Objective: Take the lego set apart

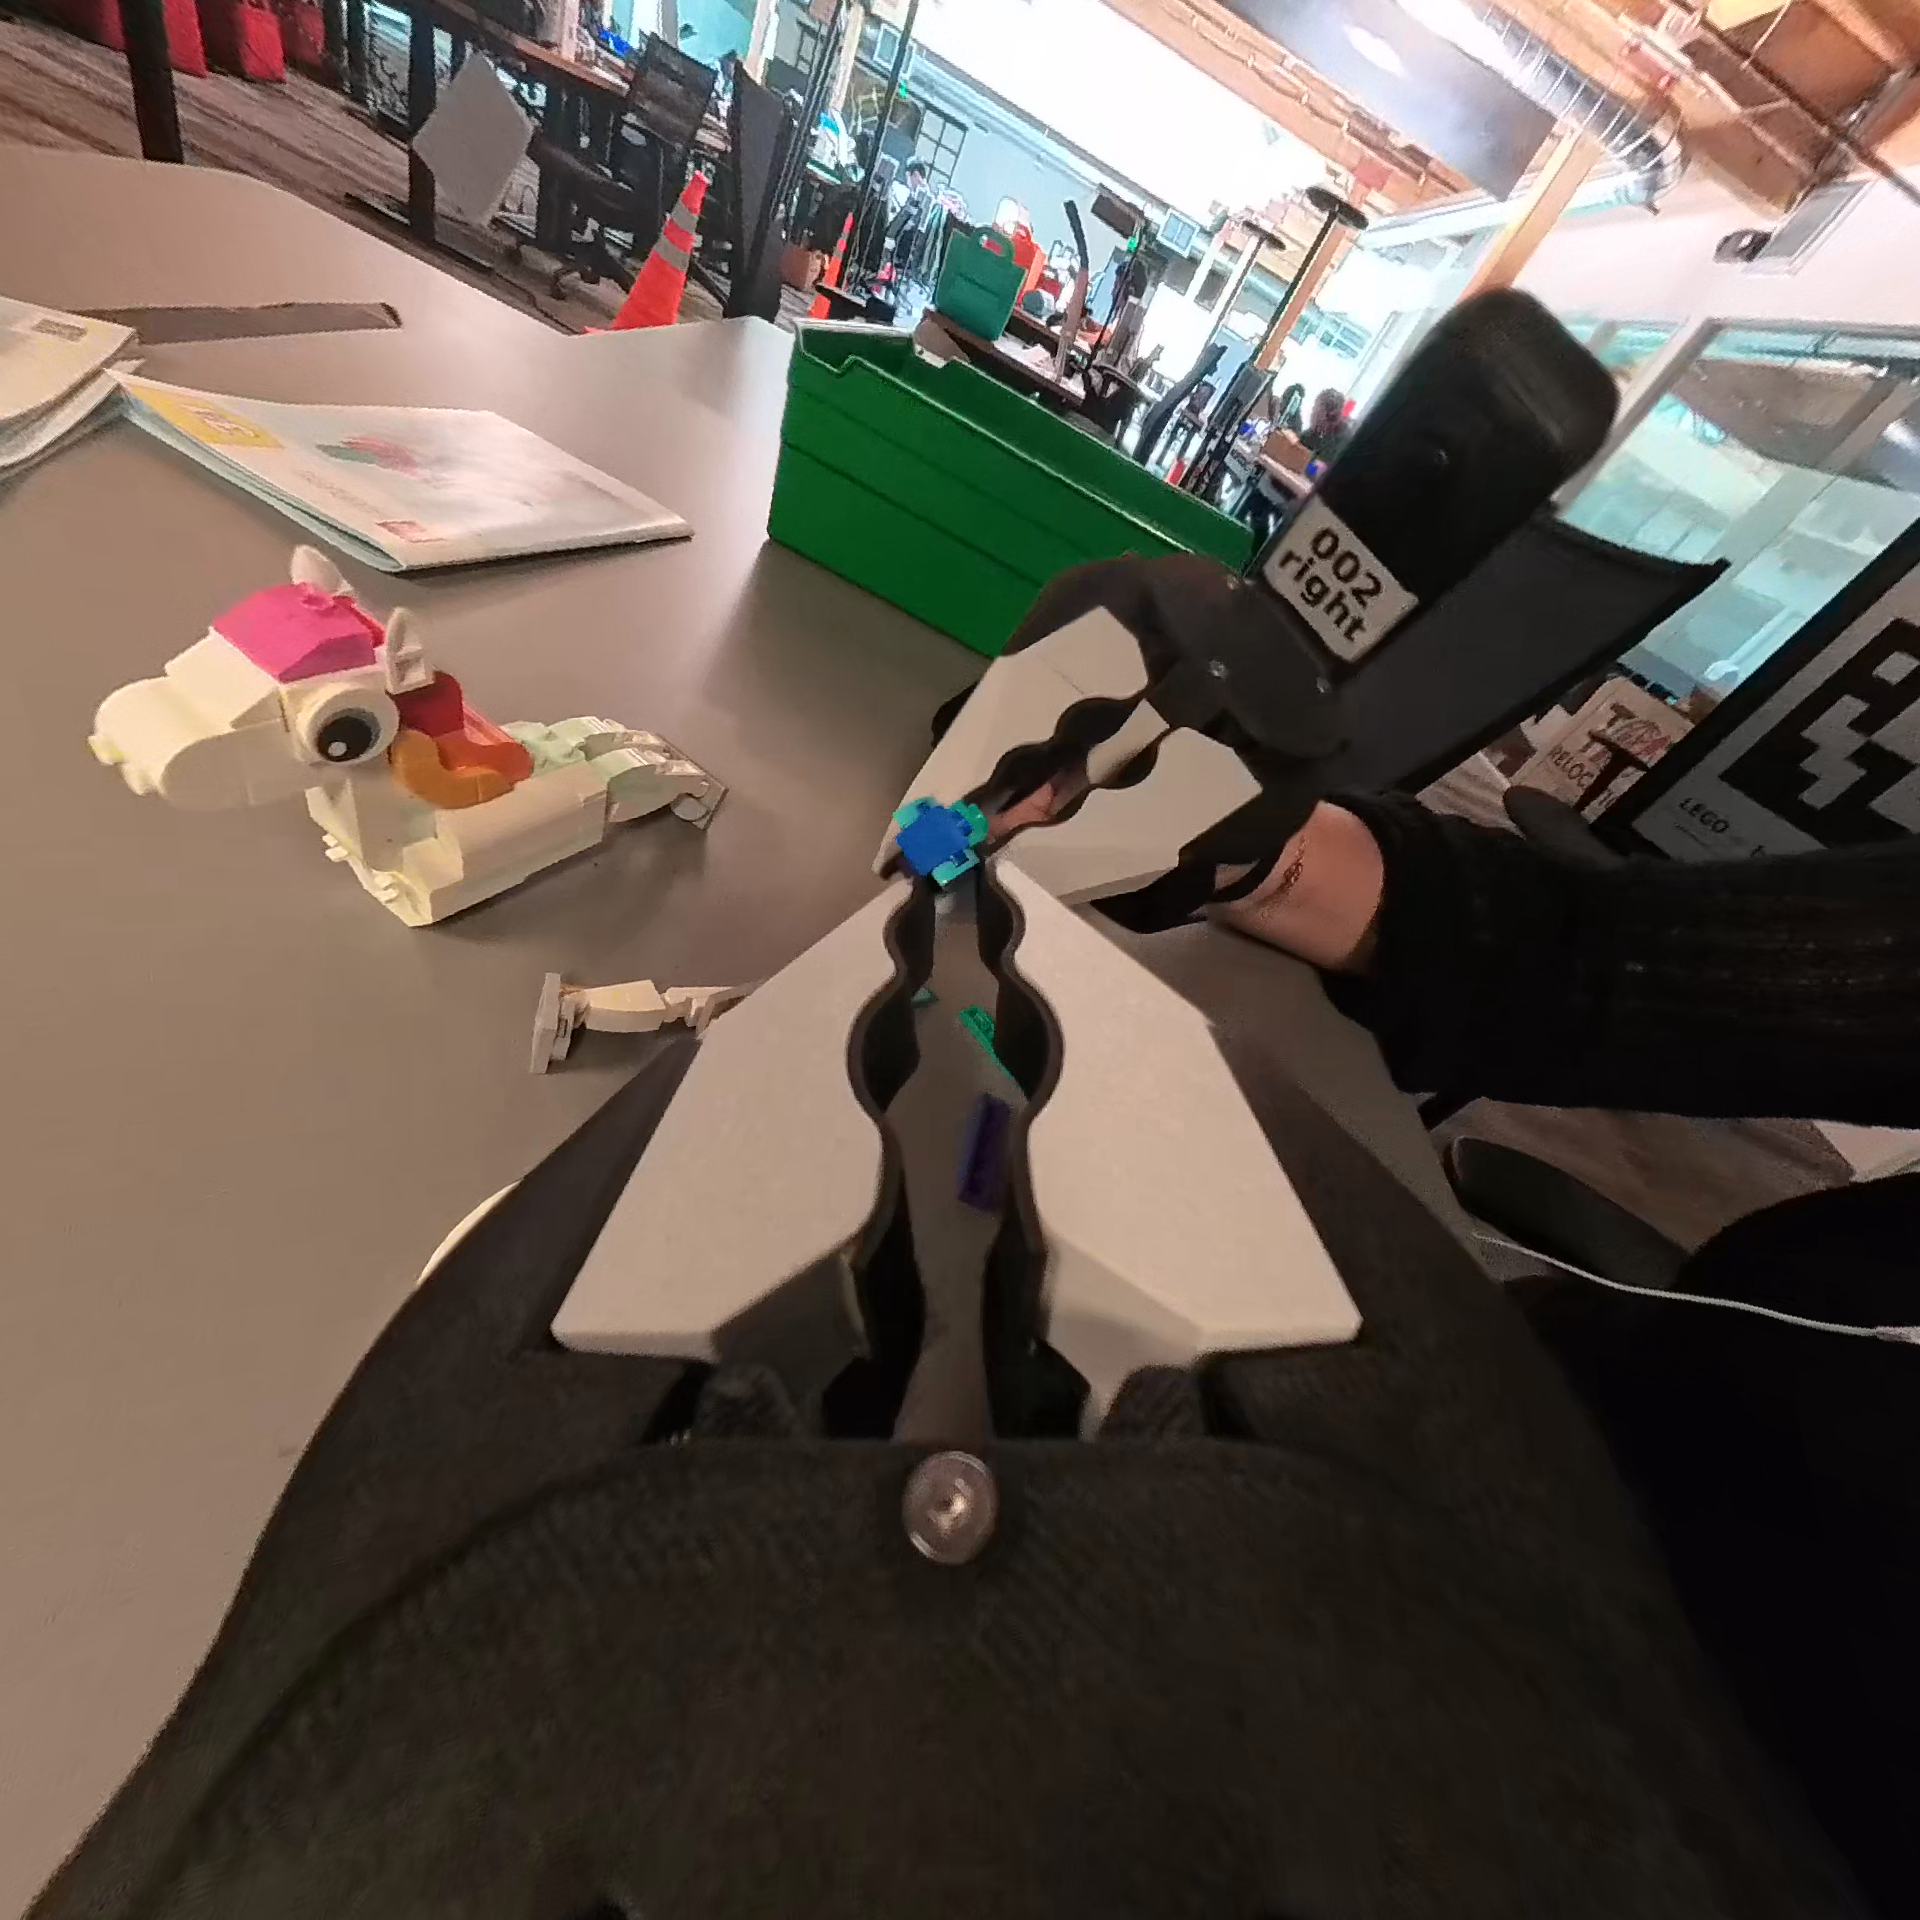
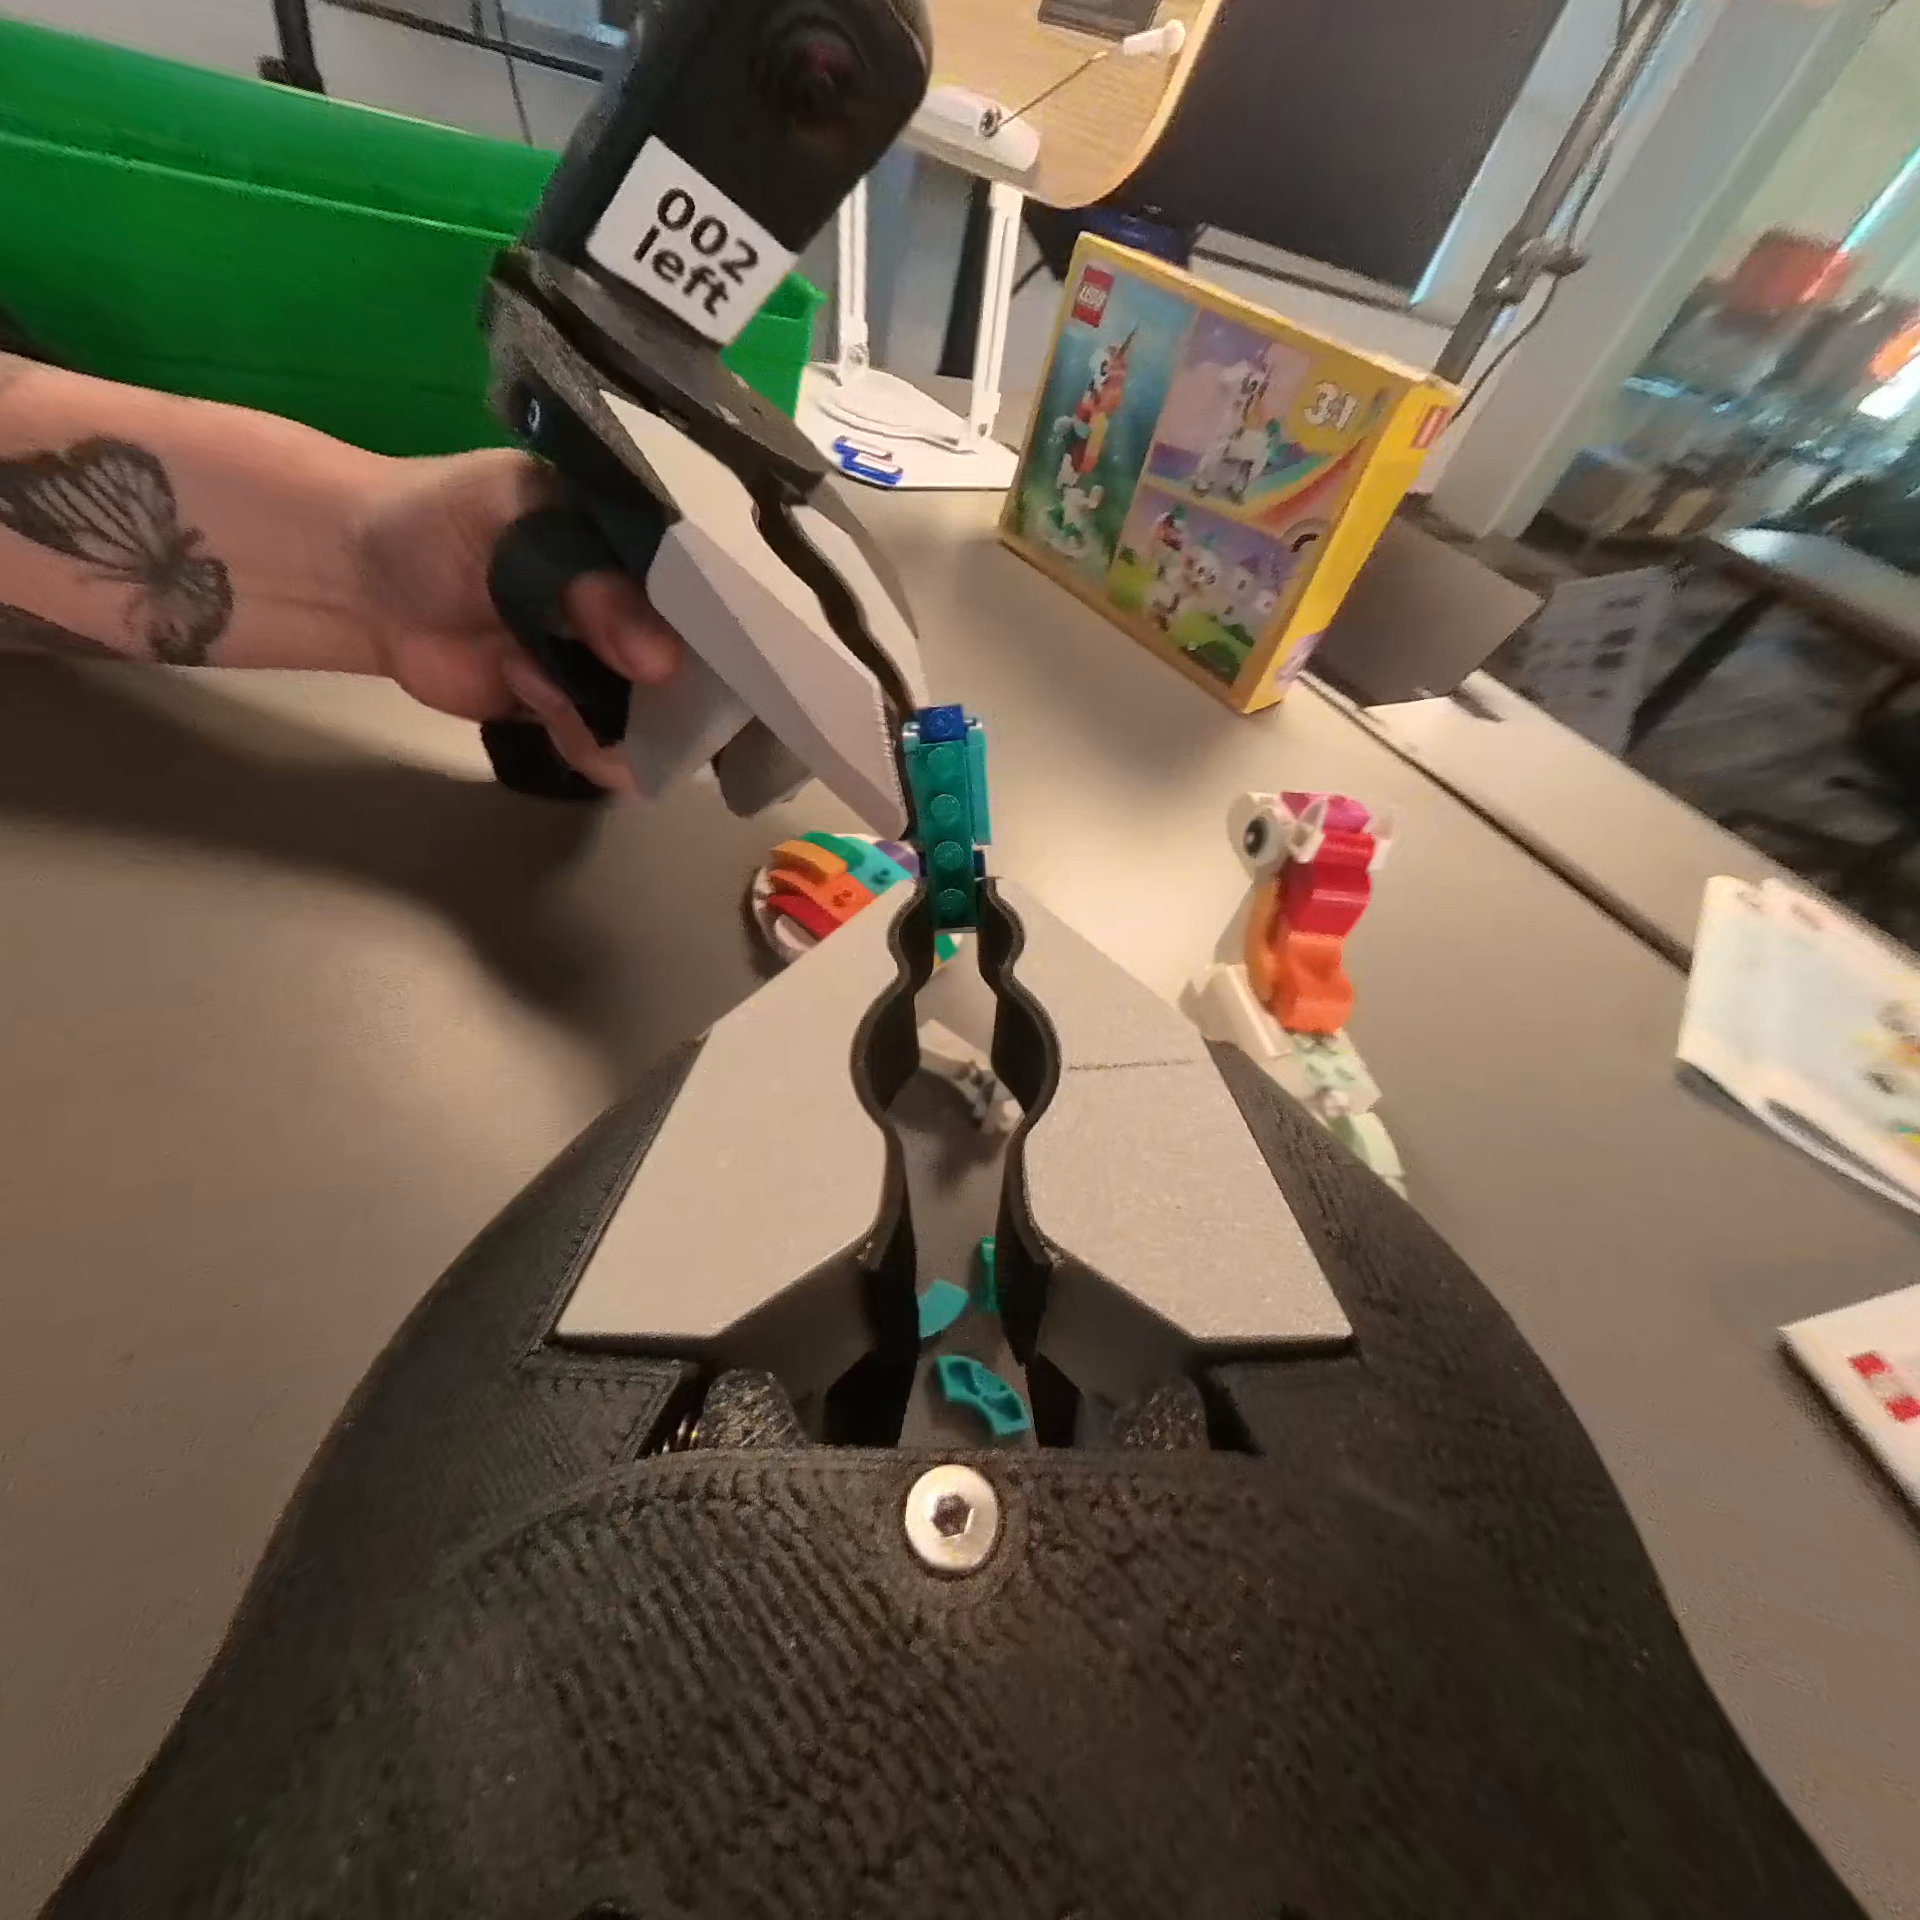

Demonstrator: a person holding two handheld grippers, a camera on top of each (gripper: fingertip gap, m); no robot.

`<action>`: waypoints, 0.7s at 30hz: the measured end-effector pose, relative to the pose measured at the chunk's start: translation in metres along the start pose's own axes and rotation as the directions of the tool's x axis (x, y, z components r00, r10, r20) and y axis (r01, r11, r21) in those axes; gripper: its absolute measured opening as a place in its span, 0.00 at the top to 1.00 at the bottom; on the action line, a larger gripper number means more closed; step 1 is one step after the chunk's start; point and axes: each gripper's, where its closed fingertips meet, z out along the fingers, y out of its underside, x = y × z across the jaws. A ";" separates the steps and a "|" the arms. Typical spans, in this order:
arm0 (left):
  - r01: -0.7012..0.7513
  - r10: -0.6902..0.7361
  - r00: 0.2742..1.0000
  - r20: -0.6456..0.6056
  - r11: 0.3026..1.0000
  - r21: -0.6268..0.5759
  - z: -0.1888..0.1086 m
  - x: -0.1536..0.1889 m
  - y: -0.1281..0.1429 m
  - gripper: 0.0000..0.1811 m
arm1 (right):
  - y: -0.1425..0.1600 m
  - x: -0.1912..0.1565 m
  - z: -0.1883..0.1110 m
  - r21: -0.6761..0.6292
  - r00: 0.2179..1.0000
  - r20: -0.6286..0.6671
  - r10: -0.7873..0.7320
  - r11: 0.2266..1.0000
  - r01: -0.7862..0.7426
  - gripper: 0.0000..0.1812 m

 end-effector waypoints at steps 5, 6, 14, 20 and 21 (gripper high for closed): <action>-0.042 0.042 0.999 0.029 0.999 -0.015 0.000 -0.001 0.000 1.00 | -0.002 -0.003 -0.002 0.027 0.990 0.083 0.116 0.993 -0.118 0.97; -0.045 0.045 0.999 0.026 0.999 -0.009 0.000 -0.001 0.000 1.00 | -0.002 -0.003 -0.002 0.029 0.994 0.067 0.087 0.996 -0.089 0.97; 0.083 -0.081 0.996 -0.042 0.995 0.054 0.000 0.003 -0.006 0.92 | -0.005 0.005 -0.002 -0.012 0.965 -0.129 -0.227 0.974 0.228 0.97; 0.145 -0.139 0.987 -0.081 0.986 0.079 0.000 0.005 -0.010 0.96 | -0.009 0.009 -0.004 -0.065 0.894 -0.219 -0.391 0.920 0.386 0.97; 0.153 -0.145 0.985 -0.091 0.984 0.086 0.000 0.006 -0.011 0.96 | -0.010 0.010 -0.005 -0.077 0.871 -0.242 -0.428 0.903 0.423 0.97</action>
